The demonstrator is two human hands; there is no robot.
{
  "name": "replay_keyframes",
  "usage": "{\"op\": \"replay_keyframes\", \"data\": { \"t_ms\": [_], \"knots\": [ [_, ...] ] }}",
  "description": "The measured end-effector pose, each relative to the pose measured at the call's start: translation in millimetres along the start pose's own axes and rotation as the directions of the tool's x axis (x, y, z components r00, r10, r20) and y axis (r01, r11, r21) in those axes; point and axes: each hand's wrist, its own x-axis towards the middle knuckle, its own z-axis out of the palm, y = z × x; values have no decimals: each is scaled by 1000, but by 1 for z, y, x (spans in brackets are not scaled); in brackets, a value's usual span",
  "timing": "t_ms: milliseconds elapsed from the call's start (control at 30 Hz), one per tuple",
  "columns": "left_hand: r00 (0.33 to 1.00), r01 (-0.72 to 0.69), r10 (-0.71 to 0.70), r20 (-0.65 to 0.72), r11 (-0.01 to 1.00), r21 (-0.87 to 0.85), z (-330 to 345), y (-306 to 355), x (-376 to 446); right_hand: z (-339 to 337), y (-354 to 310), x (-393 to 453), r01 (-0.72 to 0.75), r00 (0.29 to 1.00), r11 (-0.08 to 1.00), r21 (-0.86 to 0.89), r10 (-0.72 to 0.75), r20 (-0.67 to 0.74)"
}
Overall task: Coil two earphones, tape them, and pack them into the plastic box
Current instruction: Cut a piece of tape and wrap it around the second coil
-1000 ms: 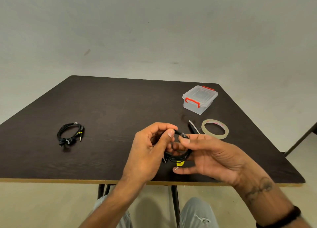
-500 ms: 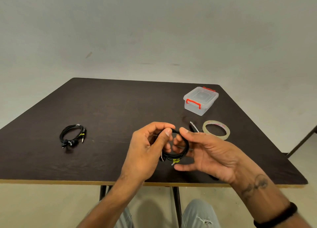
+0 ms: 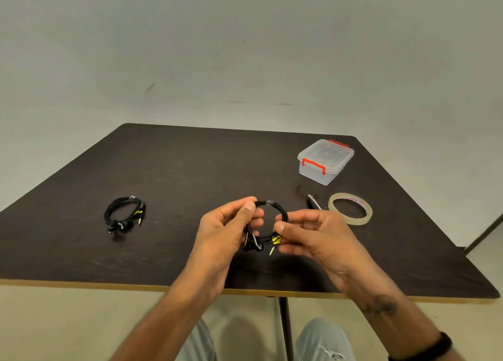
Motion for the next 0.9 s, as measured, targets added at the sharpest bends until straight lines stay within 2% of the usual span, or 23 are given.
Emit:
{"op": "replay_keyframes", "data": {
  "t_ms": [100,233,433,533,667,800,900],
  "knots": [
    [999,43,-43,2,996,78,-15,0,0,6,1,8,-48,999,998,32,47,25],
    [996,-21,43,-73,959,284,-40,3,4,23,4,21,-126,988,991,36,122,90],
    [947,-76,266,-182,733,676,-96,21,-3,92,1,50,-129,975,992,13,124,185],
    [915,-24,323,-240,640,768,-124,32,-14,131,0,63,-83,969,992,-99,104,225],
    [910,22,345,-230,514,858,-151,41,-28,170,6,76,28,976,962,-270,33,218],
    [914,106,312,-260,435,894,-160,44,-29,183,10,78,101,984,898,-428,-26,178],
    [901,108,352,-255,386,916,-161,46,-28,182,2,71,200,977,801,-564,-119,178]
  ]
}}
